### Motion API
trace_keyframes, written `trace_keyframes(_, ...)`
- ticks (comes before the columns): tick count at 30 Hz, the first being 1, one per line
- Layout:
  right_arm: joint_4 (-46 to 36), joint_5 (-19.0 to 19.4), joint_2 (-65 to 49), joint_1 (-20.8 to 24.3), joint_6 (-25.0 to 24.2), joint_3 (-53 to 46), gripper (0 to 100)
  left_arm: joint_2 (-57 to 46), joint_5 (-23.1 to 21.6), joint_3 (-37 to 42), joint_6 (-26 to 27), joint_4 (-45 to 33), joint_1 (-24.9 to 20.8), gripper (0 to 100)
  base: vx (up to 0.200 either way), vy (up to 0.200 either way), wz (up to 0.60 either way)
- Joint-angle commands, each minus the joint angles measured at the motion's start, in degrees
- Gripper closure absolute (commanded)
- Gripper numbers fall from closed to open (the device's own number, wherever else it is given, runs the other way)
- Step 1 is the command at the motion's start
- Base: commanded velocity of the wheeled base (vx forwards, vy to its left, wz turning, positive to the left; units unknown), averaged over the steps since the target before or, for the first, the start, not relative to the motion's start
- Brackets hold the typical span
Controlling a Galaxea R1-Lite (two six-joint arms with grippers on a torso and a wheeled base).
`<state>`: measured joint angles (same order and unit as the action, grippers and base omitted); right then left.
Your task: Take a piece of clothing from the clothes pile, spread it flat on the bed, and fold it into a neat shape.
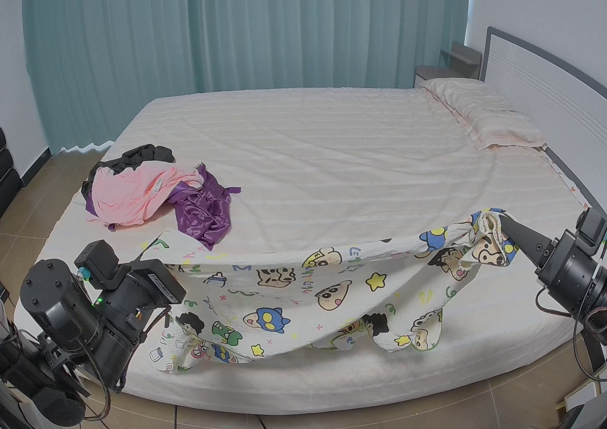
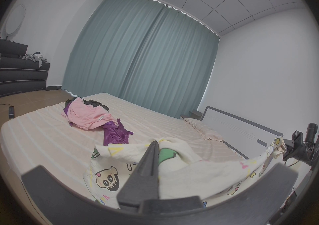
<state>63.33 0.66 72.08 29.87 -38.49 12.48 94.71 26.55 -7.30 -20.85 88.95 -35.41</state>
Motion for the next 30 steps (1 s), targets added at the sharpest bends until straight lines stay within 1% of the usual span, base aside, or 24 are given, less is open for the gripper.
trace_keyframes(1, 0.04, 0.04, 0.25, 0.02, -0.01, -0.09, 100, 0.39, -0.01, 0.01, -0.95, 1.05, -0.09, 100, 0.0, -0.2, 0.0)
trace_keyframes(17, 0.13, 0.04, -0.36, 0.02, 0.08, 0.26, 100, -0.14, -0.01, -0.08, -0.51, 1.05, -0.8, 100, 0.0, -0.2, 0.0)
trace_keyframes(24, 0.13, -0.04, -0.89, 0.02, 1.4, 0.26, 100, -0.23, -0.01, -0.08, -0.42, 1.05, -0.89, 100, 0.0, -0.2, 0.0)
trace_keyframes(30, 0.13, -0.04, -0.89, 0.02, 1.4, 0.17, 100, -0.23, 0.17, -0.26, -0.51, 1.05, -0.8, 100, 0.0, -0.2, 0.0)
